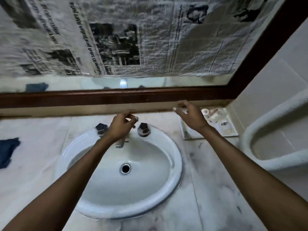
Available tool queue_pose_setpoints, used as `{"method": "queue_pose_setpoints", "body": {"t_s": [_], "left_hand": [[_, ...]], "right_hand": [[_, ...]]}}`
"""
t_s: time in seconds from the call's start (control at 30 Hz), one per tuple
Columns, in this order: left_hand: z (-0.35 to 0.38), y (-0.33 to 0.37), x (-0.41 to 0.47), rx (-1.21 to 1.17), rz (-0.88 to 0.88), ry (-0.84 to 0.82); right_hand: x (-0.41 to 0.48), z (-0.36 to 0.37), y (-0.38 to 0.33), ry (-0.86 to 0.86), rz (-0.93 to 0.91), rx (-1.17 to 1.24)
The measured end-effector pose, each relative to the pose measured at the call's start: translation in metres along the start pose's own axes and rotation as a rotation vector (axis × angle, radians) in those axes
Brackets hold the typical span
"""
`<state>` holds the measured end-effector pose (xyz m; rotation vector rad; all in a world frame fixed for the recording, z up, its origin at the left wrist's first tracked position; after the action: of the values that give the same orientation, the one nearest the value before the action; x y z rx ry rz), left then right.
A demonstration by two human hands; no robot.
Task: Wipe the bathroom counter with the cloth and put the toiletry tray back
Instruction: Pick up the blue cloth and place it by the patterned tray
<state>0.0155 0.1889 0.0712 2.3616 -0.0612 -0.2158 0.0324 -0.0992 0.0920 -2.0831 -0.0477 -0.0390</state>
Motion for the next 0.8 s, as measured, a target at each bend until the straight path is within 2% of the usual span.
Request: {"method": "queue_pose_setpoints", "body": {"t_s": [0.17, 0.43, 0.63, 0.8], "left_hand": [[-0.089, -0.085, -0.057, -0.035, -0.064, 0.068], [-0.209, -0.237, -0.159, -0.01, -0.15, 0.197], [-0.279, -0.353, -0.211, 0.031, -0.315, 0.339], [-0.306, -0.428, -0.232, 0.103, -0.445, 0.424]], "right_hand": [[-0.007, 0.132, -0.075, -0.182, -0.071, -0.045], [-0.051, 0.346, -0.183, -0.351, -0.165, 0.014], [-0.081, 0.477, -0.223, -0.545, -0.15, -0.051], [-0.084, 0.552, -0.225, -0.664, -0.091, -0.099]]}}
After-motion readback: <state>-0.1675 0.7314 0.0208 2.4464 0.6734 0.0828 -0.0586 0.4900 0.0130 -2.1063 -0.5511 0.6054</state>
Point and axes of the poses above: each hand's wrist, its own x-axis towards the middle knuckle, its own z-axis out of the palm, y = z × x, the point moved 7 cm from there along x, towards the middle knuckle, and after that the axes turned 13 degrees about x, right-handed, at the moved point
